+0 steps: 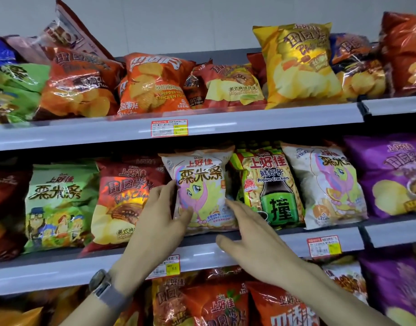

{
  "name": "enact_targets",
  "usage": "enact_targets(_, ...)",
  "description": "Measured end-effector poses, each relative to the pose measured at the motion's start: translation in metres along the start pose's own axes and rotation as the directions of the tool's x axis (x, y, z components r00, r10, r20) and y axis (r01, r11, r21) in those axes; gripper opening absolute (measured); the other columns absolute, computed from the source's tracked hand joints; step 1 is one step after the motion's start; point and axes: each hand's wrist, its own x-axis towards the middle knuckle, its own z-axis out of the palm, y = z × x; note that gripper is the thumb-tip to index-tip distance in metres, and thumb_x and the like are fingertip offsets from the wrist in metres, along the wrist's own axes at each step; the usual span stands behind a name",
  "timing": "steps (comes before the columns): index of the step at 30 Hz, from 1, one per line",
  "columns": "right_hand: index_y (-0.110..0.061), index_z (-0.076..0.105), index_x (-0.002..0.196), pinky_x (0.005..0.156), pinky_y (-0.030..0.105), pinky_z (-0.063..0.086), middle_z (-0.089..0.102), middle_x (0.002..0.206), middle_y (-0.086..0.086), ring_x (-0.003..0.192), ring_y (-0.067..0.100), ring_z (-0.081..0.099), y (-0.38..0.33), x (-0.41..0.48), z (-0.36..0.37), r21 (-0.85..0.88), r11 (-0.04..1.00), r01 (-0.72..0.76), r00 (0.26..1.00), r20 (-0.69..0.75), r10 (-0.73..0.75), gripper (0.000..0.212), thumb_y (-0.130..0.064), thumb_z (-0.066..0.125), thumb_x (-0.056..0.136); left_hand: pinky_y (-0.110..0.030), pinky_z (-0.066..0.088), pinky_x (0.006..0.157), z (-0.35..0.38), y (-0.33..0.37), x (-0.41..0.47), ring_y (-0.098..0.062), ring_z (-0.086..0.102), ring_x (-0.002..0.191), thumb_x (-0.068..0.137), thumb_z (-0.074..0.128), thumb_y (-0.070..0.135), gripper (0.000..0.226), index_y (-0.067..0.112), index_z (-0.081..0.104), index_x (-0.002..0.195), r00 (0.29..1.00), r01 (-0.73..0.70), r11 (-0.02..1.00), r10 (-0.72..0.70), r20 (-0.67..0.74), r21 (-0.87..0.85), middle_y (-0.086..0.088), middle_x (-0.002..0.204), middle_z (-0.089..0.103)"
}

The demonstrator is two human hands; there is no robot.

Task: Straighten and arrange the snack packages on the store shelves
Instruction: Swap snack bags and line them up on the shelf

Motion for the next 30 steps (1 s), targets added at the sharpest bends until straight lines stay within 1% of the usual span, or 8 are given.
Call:
enact_targets(5, -0.036, 0.022, 0.163, 0.119, 0.026, 0.023, 0.025, 0.167, -0.017, 0.153, 0.007, 0.021, -0.004, -0.011, -0.020, -0.184, 0.983, 0.013, 1.000, 0.018, -0.010, 0.069, -0.057, 0.047, 0.102, -0.027, 0.042, 0.078, -0.009, 0.015, -0.028, -0.005, 0.059, 0.099, 0.098, 0.066, 0.040, 0.035, 0.033, 0.066, 0.132, 0.996, -0.069, 0.996, 0.072, -0.048, 0.065, 0.018, 0.120, 0.053)
enact_targets(11, -0.038, 0.060, 0.133, 0.095, 0.035, 0.050, 0.063, 0.134, -0.016, 0.123, 0.012, 0.057, 0.010, -0.024, -0.046, -0.292, 0.956, 0.019, 0.999, -0.038, -0.032, 0.041, -0.059, 0.047, 0.100, -0.029, 0.053, 0.082, 0.001, 0.051, -0.027, -0.002, 0.067, 0.093, 0.097, 0.064, 0.051, 0.031, 0.035, 0.073, 0.122, 0.979, 0.008, 0.989, -0.038, 0.199, 0.145, 0.019, 0.092, 0.067)
enact_targets(15, -0.038, 0.069, 0.112, 0.086, 0.035, 0.050, 0.067, 0.110, -0.016, 0.106, 0.009, 0.059, 0.037, -0.031, -0.074, -0.288, 0.957, -0.035, 0.980, -0.199, -0.024, 0.029, -0.056, 0.052, 0.097, -0.029, 0.051, 0.087, 0.024, 0.071, -0.015, -0.007, 0.066, 0.105, 0.097, 0.065, 0.051, 0.043, 0.033, 0.066, 0.136, 0.978, -0.004, 0.996, -0.015, 0.210, 0.091, 0.010, 0.121, 0.072)
enact_targets(18, -0.036, 0.071, 0.114, 0.083, 0.031, 0.043, 0.068, 0.114, -0.011, 0.114, 0.014, 0.057, 0.073, -0.028, -0.105, -0.312, 0.942, -0.121, 0.926, -0.377, -0.006, 0.026, -0.049, 0.060, 0.094, -0.030, 0.047, 0.101, 0.043, 0.086, 0.000, -0.016, 0.059, 0.128, 0.096, 0.067, 0.049, 0.062, 0.028, 0.051, 0.153, 0.981, -0.014, 0.999, 0.007, 0.193, 0.034, 0.005, 0.149, 0.058)
enact_targets(21, -0.031, 0.063, 0.130, 0.094, 0.036, 0.044, 0.063, 0.131, -0.007, 0.126, 0.019, 0.050, 0.112, -0.021, -0.135, -0.258, 0.945, -0.200, 0.866, -0.497, 0.048, 0.040, -0.041, 0.065, 0.091, -0.025, 0.042, 0.095, 0.062, 0.098, 0.020, -0.021, 0.060, 0.128, 0.096, 0.071, 0.046, 0.069, 0.024, 0.047, 0.156, 0.980, 0.039, 0.999, -0.038, 0.194, 0.001, 0.002, 0.146, 0.061)
enact_targets(23, -0.028, 0.053, 0.140, 0.100, 0.040, 0.042, 0.057, 0.140, -0.002, 0.131, 0.024, 0.048, 0.134, -0.015, -0.150, -0.195, 0.955, -0.222, 0.855, -0.509, 0.095, 0.052, -0.041, 0.066, 0.091, -0.025, 0.046, 0.078, 0.074, 0.103, 0.031, -0.022, 0.065, 0.107, 0.096, 0.072, 0.042, 0.045, 0.031, 0.056, 0.137, 0.970, 0.104, 0.994, -0.095, 0.224, -0.028, 0.008, 0.111, 0.069)
enact_targets(25, -0.025, 0.046, 0.147, 0.102, 0.040, 0.042, 0.055, 0.144, 0.000, 0.134, 0.027, 0.050, 0.147, -0.007, -0.162, -0.050, 0.964, -0.261, 0.860, -0.465, 0.209, 0.062, -0.045, 0.069, 0.092, -0.025, 0.047, 0.070, 0.085, 0.110, 0.040, -0.022, 0.065, 0.096, 0.097, 0.072, 0.038, 0.026, 0.037, 0.051, 0.112, 0.968, 0.135, 0.989, -0.118, 0.222, -0.061, 0.019, 0.089, 0.058)
enact_targets(30, -0.028, 0.055, 0.136, 0.088, 0.027, 0.050, 0.069, 0.124, -0.012, 0.118, 0.018, 0.065, 0.173, 0.016, -0.169, 0.358, 0.872, -0.335, 0.859, -0.263, 0.438, 0.081, -0.072, 0.079, 0.073, -0.033, 0.041, 0.102, 0.108, 0.113, 0.065, -0.017, 0.055, 0.115, 0.095, 0.072, 0.049, 0.045, 0.028, 0.042, 0.120, 0.947, 0.266, 0.940, -0.213, 0.241, -0.215, 0.015, 0.118, 0.056)
